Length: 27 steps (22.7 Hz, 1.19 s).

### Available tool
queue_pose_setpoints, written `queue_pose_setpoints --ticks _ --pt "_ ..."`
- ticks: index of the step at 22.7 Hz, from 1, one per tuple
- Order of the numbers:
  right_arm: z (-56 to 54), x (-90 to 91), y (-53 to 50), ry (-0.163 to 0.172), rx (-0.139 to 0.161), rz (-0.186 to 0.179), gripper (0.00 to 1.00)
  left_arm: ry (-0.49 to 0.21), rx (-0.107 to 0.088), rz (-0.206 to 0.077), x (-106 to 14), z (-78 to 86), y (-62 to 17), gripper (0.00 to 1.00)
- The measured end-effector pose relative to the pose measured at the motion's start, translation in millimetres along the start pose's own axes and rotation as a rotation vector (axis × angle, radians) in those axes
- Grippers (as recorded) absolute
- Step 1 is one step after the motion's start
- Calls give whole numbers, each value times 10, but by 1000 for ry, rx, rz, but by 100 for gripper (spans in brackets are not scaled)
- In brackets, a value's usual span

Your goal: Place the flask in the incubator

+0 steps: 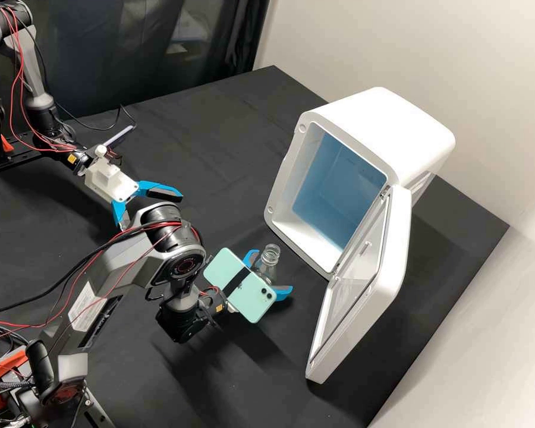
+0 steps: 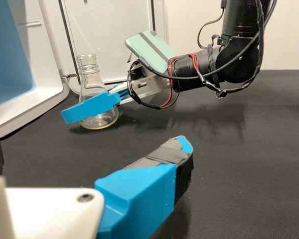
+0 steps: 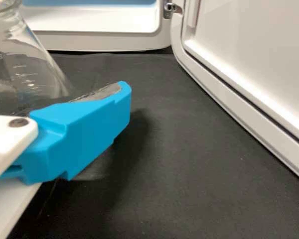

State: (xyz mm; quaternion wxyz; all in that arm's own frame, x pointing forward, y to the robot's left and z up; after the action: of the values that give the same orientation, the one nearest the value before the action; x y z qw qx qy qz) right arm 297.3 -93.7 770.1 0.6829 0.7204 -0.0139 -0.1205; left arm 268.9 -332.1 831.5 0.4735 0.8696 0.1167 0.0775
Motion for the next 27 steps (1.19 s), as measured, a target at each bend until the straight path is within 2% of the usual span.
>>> queue_pose_setpoints --ticks 2,7,8,20,22,25,27 --pt "3 -1 2 -2 8 0 0 0 0 0 0 0 0 100" --pt "-13 -7 21 4 5 -3 0 -8 1 -1 2 22 -4 100" --pt "-13 -10 27 -1 16 -9 0 -9 2 -2 3 27 -5 100" --pt "-44 -33 58 2 21 -2 0 -21 4 -4 6 58 -10 100" --pt "-49 -81 70 -2 38 -9 0 -21 4 -4 6 58 -10 100" --pt "-62 -148 148 2 68 10 0 -21 4 -4 6 58 -10 100" --pt "-68 -226 233 1 100 33 0 -21 4 -4 6 58 -10 100"
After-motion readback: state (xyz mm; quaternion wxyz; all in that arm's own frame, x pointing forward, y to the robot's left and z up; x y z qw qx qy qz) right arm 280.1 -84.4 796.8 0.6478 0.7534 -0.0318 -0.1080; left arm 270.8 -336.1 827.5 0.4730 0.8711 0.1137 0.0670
